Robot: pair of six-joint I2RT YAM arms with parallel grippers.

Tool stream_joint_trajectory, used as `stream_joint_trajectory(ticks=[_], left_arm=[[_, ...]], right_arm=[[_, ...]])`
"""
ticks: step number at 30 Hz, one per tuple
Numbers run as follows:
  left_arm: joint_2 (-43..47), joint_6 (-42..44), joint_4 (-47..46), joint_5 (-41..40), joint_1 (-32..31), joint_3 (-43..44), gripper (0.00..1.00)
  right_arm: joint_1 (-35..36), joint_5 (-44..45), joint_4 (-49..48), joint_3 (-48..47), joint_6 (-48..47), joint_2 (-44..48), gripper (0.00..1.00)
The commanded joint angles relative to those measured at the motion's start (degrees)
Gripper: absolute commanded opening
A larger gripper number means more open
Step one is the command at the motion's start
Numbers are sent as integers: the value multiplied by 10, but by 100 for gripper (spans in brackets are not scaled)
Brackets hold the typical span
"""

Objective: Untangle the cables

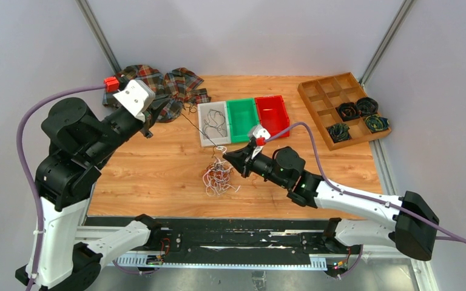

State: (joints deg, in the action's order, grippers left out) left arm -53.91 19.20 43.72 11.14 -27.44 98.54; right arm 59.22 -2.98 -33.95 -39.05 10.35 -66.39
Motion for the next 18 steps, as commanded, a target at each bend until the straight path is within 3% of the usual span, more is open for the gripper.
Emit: stream_joint_trajectory(ticks=[1,7,11,14,18], left_arm=[[11,-1,-81,-45,3,32,0],[27,-8,-93,-45,4,14,0],[33,-86,-75,49,4,-30,0],[37,-114,-72,81,4,-46,0],[45,-74,-97,37,4,-33,0]], right_arm=[[5,44,104,23,-29,23,1],[-6,45,131,6,-22,32,1],[1,-18,171,-123,-12,-43,1],[1,14,195,-148,-5,-62,1],[-7,87,225,-106,-2,-47,1]])
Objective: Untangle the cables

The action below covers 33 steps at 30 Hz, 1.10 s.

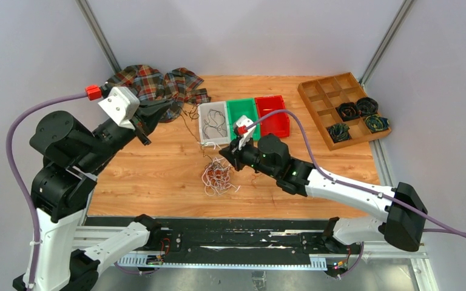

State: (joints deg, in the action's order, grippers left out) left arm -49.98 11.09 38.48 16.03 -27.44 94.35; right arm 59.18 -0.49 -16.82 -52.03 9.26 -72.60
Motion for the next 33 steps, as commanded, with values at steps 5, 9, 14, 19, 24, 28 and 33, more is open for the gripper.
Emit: stream_joint_trajectory(ticks=[5,9,14,19,24,28,33], left_arm=[[4,80,-107,-167,4,35,0],[12,124,-207,-274,4,12,0],[13,129,-247,-288,4,10,0],[11,129,-222,-274,4,8,1],[7,100,-201,-214,4,17,0],[-7,65,-157,-108,4,47,0],[-7,9,-141,-9,4,28,0]], right_arm=[[-21,133,159,95,12,75,1],[-21,154,233,106,28,103,1],[-24,192,276,105,40,129,1],[-49,217,303,98,53,152,1],[-71,220,314,89,51,180,1],[-72,150,265,102,32,205,22],[-72,72,182,75,20,194,54]])
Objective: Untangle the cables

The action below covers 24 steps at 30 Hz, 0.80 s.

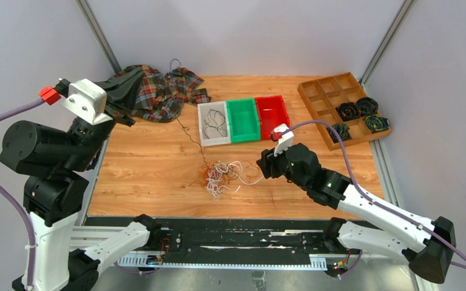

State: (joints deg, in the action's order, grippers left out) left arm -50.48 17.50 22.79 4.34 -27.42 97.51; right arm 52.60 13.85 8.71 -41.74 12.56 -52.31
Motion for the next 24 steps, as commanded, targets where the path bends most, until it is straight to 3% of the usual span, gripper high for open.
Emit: stream_joint_trajectory(ticks=[1,8,14,20,24], left_arm=[[-3,-63,16,118,4,-9,0],[-19,-83,16,134,3,-9,0],[-19,-75,26,135,3,-3,0],[-14,-67,27,133,4,-11,0],[-10,-60,26,129,3,-16,0]], right_arm=[[-7,-88,-83,-39,-13,-19,58],[28,-233,-313,-58,-30,-94,70],[50,-291,-380,-119,-39,-202,71],[51,-284,-422,-134,-33,-284,71],[51,-283,-427,-151,-36,-320,62]])
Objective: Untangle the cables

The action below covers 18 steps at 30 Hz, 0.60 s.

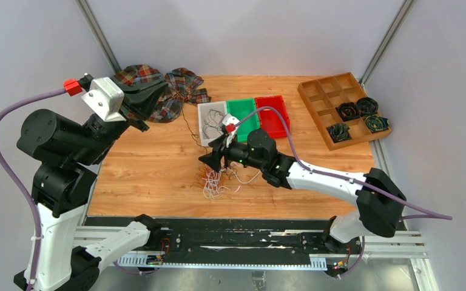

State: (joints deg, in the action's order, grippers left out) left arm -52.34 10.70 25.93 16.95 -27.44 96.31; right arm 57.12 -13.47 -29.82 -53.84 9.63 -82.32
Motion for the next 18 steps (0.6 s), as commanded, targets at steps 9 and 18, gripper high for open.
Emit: stream_joint_trajectory(ticks=[9,18], left_arm=[[49,-8,2,-32,4,-96,31],[162,-89,37,-4,4,-339,32]], right_arm=[[5,55,36,-88,-14,13,1],[-1,28,44,-103,8,47,1]])
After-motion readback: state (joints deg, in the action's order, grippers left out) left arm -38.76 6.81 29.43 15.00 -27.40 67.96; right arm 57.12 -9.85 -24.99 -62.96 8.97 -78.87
